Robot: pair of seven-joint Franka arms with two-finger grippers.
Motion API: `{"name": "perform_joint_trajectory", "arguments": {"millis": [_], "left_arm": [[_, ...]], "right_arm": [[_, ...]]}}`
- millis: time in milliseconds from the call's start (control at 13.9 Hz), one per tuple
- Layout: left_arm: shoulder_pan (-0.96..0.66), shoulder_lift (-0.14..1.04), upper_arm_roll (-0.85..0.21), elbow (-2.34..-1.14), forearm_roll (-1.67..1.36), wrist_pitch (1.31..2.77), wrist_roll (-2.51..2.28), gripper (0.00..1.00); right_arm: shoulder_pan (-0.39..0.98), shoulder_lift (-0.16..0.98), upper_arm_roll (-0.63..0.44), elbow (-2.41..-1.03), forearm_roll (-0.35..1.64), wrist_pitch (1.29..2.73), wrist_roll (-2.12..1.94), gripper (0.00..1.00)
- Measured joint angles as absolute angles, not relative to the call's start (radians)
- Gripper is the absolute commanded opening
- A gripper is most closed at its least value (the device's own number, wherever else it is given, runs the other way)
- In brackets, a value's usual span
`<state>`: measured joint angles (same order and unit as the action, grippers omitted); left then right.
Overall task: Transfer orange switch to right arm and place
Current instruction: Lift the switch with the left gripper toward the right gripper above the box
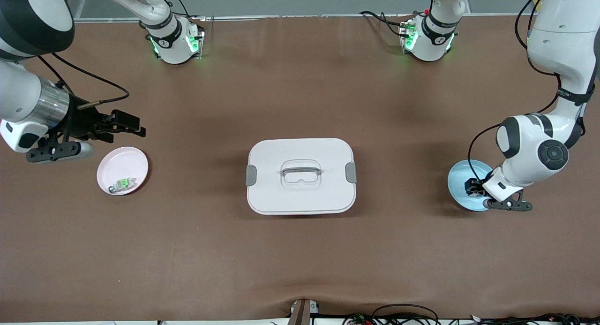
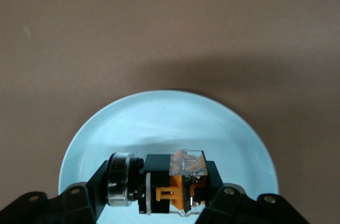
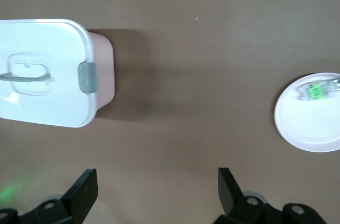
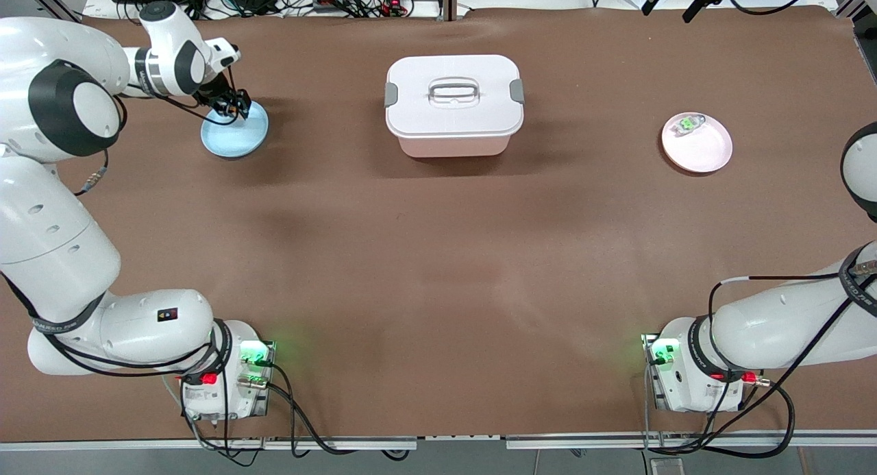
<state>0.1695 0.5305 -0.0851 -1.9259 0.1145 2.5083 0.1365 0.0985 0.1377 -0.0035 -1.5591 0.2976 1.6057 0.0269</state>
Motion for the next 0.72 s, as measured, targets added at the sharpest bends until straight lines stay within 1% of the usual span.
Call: {"name": "perform_joint_trajectory", "arguments": {"millis": [144,432,575,719], "left_arm": [[0.169,0.497,-0.119,-1.908,0.114,2.456,0.119,0.0],[0.168,0.424,-0.194,-1.843,0.108,2.264,0.03,0.0],[0.168,0.395,-0.225,-1.818,0.068,2.19,-0.007,0.0],[0.167,0.374,-0.253,-1.805,0.039,2.15,-0.046,0.0]], "right_arm": [[0.105,0.138,-0.001,-1.566,0.373,1.606,0.102,1.0],[0.191,0.134,0.003,-1.567,0.437,1.627,0.2,1.0],[0.212,0.133,0.004,-1.578,0.503,1.664,0.22,1.0],[0.221,0.123,0.004,-1.628,0.565,1.733,0.222,1.0]]}}
